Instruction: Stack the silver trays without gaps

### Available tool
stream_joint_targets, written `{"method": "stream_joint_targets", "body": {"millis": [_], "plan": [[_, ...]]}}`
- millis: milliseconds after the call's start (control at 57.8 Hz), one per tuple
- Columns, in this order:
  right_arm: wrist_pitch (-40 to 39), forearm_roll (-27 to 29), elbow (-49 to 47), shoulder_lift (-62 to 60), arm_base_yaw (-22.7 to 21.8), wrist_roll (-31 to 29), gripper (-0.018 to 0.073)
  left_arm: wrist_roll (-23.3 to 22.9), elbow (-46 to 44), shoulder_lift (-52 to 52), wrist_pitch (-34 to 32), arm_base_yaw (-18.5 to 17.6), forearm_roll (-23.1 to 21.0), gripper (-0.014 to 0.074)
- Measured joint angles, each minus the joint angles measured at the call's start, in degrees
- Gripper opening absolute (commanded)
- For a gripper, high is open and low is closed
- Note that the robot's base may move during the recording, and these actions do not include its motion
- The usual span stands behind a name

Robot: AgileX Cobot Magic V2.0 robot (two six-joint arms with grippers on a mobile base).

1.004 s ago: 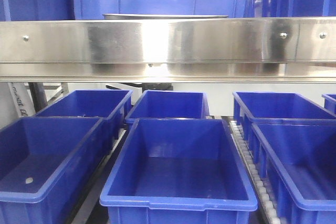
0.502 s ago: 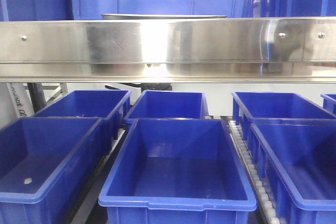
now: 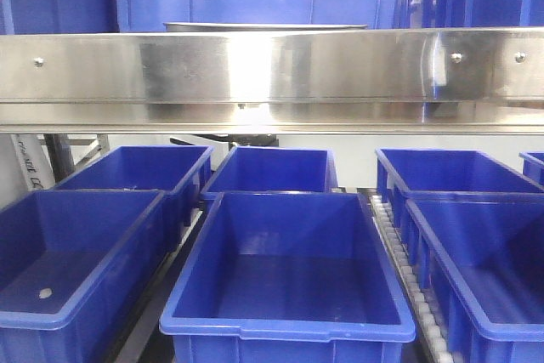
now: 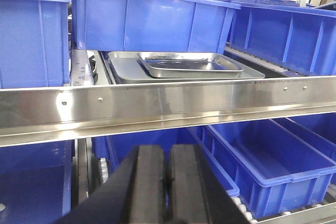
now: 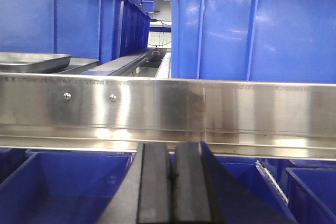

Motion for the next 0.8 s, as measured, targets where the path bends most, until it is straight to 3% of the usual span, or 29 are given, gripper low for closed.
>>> {"method": "stream_joint_targets", "body": {"millis": [796], "plan": [[0.1, 0.0, 0.0, 0.0, 0.0, 0.0, -0.008, 0.0, 0.0, 0.0, 0.0, 0.0, 0.0, -0.0002]]}}
